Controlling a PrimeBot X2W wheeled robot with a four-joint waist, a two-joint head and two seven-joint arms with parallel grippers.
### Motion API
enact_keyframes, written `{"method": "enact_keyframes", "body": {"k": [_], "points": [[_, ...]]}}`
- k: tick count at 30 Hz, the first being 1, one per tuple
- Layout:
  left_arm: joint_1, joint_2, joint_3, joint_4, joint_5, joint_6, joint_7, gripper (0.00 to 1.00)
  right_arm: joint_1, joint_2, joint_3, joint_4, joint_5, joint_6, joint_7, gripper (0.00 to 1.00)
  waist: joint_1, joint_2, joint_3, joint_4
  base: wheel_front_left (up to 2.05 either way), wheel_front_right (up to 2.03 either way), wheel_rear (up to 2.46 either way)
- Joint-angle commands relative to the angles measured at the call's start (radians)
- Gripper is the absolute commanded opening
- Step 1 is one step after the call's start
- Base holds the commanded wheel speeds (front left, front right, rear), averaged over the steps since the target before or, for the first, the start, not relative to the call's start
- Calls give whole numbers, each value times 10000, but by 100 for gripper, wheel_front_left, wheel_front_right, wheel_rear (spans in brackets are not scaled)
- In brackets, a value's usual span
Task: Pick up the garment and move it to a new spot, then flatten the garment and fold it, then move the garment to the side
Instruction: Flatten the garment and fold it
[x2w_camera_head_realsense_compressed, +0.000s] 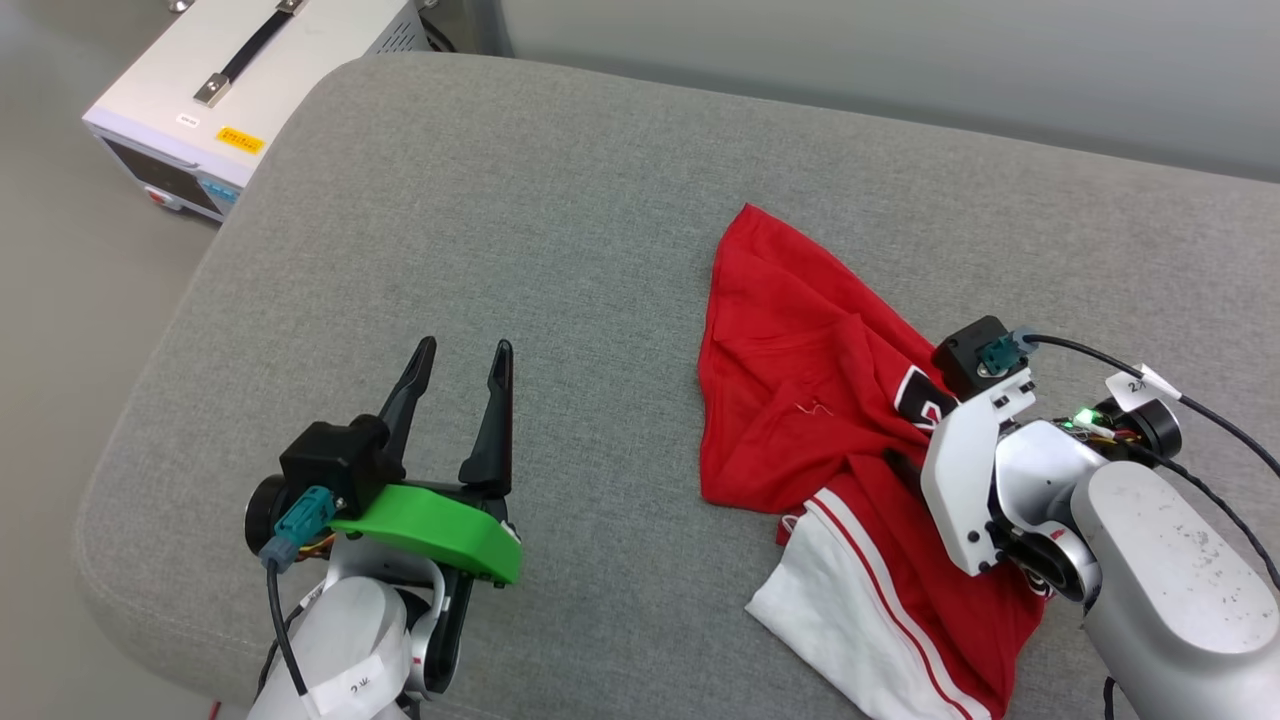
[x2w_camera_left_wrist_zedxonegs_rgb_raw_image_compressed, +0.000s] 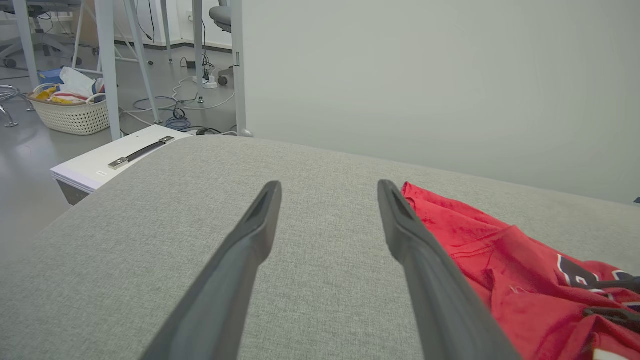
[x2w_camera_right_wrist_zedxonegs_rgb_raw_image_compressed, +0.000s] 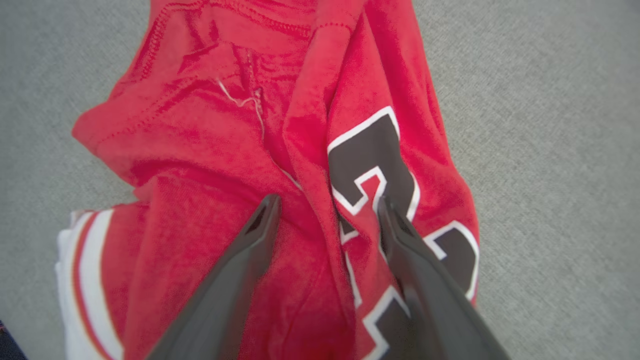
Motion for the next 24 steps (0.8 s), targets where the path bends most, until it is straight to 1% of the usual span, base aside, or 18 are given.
{"method": "enact_keyframes", "body": {"k": [1,2,3,9,13,17,21,24], "points": [[-7,-94,99,45,149,-95,-57,100,-170,-56,48,188,109,-7,82,76,-1,0,86,72,0,0,0],[0,-139,165,77,202,-147,-57,100,-226,-47,90,271,172,-7,72,9,-1,0,88,59,0,0,0],[5,-173,214,105,247,-186,-57,100,-276,-43,96,317,218,-7,28,0,-1,0,83,41,0,0,0],[68,-341,454,256,538,-401,-57,100,-621,-68,-172,411,304,-7,-458,0,-1,0,-72,-224,0,0,0],[96,-386,577,317,686,-510,-57,100,-692,-82,-861,389,287,-7,-787,0,-1,0,-188,-450,0,0,0],[175,-405,680,387,783,-576,-57,100,-390,-90,-2101,424,228,-7,-1040,0,-1,0,-329,-706,0,0,0],[259,-409,714,468,854,-627,-57,100,379,-14,-3724,544,97,-7,-1229,0,-1,0,-468,-951,0,0,0],[313,-397,726,508,893,-649,-57,100,1232,186,-5032,634,-17,-7,-1366,0,-1,0,-558,-1119,0,0,0]]}}
